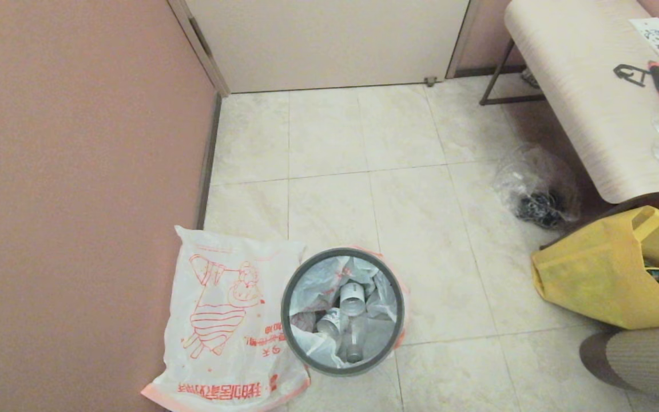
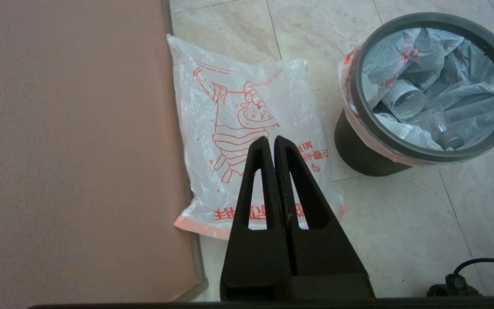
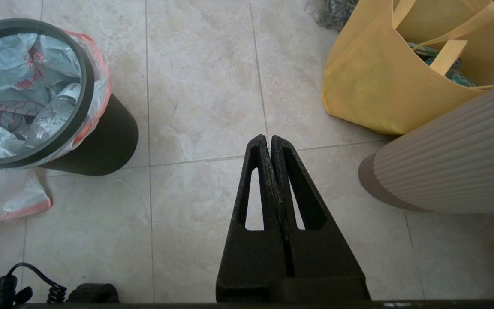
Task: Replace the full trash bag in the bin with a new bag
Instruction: Place the trash can ring on the floor
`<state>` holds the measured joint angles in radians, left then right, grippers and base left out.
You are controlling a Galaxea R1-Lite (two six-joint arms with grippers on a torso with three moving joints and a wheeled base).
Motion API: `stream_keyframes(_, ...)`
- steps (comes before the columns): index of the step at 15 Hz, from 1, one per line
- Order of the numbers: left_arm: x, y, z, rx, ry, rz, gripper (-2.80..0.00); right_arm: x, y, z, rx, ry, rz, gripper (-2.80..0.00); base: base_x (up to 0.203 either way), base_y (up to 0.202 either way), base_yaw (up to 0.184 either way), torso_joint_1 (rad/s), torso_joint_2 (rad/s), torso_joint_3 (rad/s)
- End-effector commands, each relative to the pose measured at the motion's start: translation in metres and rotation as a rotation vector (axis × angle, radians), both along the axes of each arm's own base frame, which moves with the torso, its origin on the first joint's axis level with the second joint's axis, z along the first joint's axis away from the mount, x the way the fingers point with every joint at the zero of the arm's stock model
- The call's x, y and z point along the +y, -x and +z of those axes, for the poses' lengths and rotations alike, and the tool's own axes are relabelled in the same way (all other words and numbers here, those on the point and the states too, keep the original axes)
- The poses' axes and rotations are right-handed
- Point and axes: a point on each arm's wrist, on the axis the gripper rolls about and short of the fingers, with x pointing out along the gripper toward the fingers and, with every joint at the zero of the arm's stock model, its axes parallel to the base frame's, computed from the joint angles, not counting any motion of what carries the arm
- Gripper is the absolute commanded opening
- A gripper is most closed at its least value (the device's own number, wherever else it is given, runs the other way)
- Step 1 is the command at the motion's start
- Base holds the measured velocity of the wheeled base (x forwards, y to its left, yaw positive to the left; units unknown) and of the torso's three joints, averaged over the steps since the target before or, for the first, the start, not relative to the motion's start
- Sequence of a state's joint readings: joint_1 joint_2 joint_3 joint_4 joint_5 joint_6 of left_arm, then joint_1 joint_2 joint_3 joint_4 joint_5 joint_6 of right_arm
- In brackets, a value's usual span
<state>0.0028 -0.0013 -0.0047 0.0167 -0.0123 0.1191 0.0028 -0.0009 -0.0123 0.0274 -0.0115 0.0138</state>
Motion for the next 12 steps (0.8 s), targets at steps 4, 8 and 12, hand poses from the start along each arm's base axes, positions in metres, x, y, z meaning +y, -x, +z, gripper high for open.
stream_keyframes(4,0.0,0.0,0.0,0.001,0.0,0.0,-2.8,0.0,0.0,0.0,0.0,0.0,-0.002,-2.8,0.0,0.0,0.0,0.0,0.0,0.0)
stream_keyframes(8,0.0,0.0,0.0,0.001,0.0,0.0,-2.8,0.0,0.0,0.0,0.003,0.003,0.001,-2.8,0.0,0.0,0.0,0.0,0.0,0.0)
stream_keyframes(12,0.0,0.0,0.0,0.001,0.0,0.0,-2.8,-0.001,0.009,0.03,-0.083,0.048,-0.024,-2.8,0.0,0.0,0.0,0.0,0.0,0.0)
